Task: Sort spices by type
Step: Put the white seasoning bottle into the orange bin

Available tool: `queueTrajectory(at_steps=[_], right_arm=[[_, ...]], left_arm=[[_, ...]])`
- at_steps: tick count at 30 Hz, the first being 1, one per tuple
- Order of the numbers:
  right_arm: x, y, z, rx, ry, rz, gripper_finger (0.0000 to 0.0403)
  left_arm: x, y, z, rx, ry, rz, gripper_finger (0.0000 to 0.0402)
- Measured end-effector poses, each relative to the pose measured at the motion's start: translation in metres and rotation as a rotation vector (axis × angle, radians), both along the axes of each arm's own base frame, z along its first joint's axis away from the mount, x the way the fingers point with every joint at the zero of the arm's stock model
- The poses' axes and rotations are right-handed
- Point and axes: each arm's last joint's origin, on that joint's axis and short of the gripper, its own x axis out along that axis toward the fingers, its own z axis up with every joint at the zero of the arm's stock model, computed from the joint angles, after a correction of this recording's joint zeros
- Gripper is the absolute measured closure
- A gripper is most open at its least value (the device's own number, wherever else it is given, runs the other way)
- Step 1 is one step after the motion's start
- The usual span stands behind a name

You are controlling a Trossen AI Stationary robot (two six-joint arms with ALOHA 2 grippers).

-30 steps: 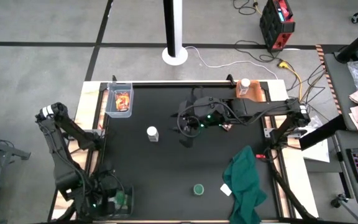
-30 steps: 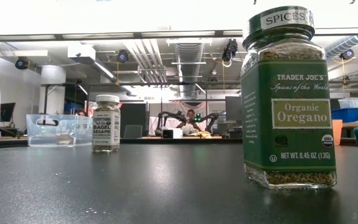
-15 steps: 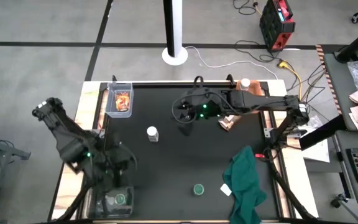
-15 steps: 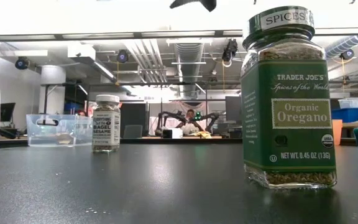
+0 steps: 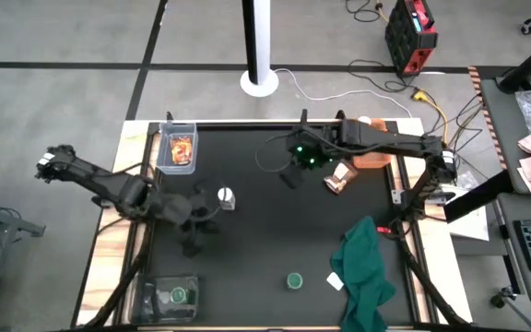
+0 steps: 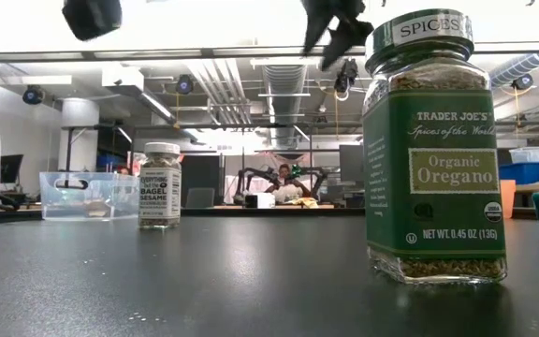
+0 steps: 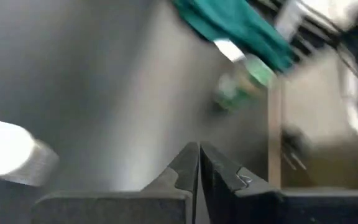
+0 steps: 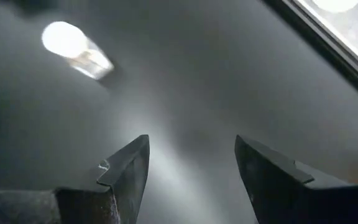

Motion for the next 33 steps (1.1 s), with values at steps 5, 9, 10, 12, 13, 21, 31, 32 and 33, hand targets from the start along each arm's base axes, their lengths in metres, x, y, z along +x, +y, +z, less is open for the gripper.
queueTrajectory(at_steps=[5, 9, 10, 12, 13, 21, 31, 32, 33], right_arm=[[-0.013, -0.025, -0.009, 0.006, 0.119, -0.077, 0.0169], [-0.02, -0.043, -0.02, 0.0, 0.184, -0.101, 0.0159], [-0.022, -0.046, -0.023, -0.002, 0.205, -0.095, 0.0156], [-0.024, -0.052, -0.03, -0.004, 0.235, -0.084, 0.0152], [-0.025, -0.054, -0.034, -0.004, 0.251, -0.078, 0.015], [-0.034, -0.069, -0.062, 0.015, 0.341, -0.08, 0.0138], [-0.014, -0.072, -0.059, 0.014, 0.125, 0.064, 0.0145], [-0.008, -0.071, -0.057, 0.014, 0.067, 0.095, 0.0147], [-0.002, -0.07, -0.054, 0.013, -0.004, 0.134, 0.0149]], left_arm=[[0.004, 0.031, 0.012, 0.13, -0.098, 0.271, 0.0402], [0.006, 0.05, 0.039, 0.264, -0.176, 0.388, 0.0402], [0.007, 0.054, 0.047, 0.3, -0.188, 0.407, 0.0402], [0.008, 0.062, 0.061, 0.366, -0.205, 0.456, 0.0402], [0.009, 0.066, 0.067, 0.396, -0.203, 0.483, 0.0402], [0.014, 0.097, 0.085, 0.455, -0.024, 0.566, 0.0402], [0.019, 0.103, 0.055, 0.389, 0.32, 0.373, 0.0402], [0.018, 0.102, 0.051, 0.386, 0.345, 0.344, 0.0402], [0.017, 0.101, 0.047, 0.376, 0.362, 0.315, 0.0402]])
